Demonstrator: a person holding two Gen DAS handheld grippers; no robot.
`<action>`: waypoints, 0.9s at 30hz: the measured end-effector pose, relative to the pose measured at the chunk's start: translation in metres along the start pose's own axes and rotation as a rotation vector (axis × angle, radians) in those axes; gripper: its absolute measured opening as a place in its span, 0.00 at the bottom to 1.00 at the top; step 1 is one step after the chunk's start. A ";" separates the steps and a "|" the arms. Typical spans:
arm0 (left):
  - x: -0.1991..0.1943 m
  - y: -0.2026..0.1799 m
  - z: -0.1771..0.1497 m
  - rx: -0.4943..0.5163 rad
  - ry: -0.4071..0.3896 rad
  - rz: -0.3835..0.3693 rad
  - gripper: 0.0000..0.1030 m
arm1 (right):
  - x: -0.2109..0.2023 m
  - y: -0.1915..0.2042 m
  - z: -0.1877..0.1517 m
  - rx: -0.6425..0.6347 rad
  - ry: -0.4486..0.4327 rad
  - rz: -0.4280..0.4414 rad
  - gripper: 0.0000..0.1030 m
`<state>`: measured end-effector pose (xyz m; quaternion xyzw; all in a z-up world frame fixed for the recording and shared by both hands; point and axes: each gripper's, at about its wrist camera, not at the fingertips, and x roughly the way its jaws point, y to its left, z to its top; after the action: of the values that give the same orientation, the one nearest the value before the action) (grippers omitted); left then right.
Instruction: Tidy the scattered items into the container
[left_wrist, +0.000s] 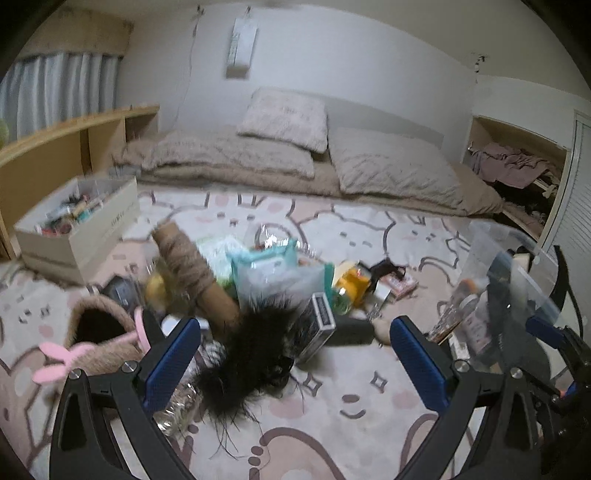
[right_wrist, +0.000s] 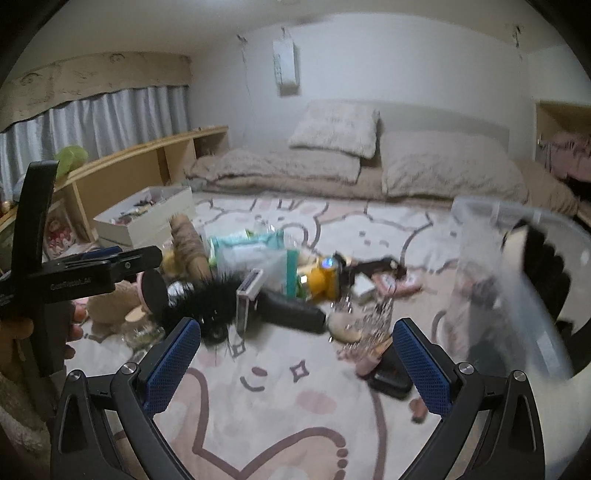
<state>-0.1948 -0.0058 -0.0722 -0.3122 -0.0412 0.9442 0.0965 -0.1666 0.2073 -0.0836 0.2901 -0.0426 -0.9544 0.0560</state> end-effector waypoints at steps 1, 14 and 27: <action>0.007 0.003 -0.004 -0.002 0.008 -0.005 1.00 | 0.005 -0.001 -0.003 0.015 0.015 0.010 1.00; 0.086 0.023 -0.043 0.091 0.134 0.060 1.00 | 0.063 -0.008 -0.059 0.167 0.180 0.099 1.00; 0.131 0.021 -0.075 0.163 0.354 -0.133 1.00 | 0.082 -0.025 -0.083 0.279 0.218 0.109 1.00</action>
<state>-0.2567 0.0027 -0.2115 -0.4608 0.0326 0.8664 0.1894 -0.1900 0.2168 -0.2007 0.3942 -0.1837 -0.8977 0.0712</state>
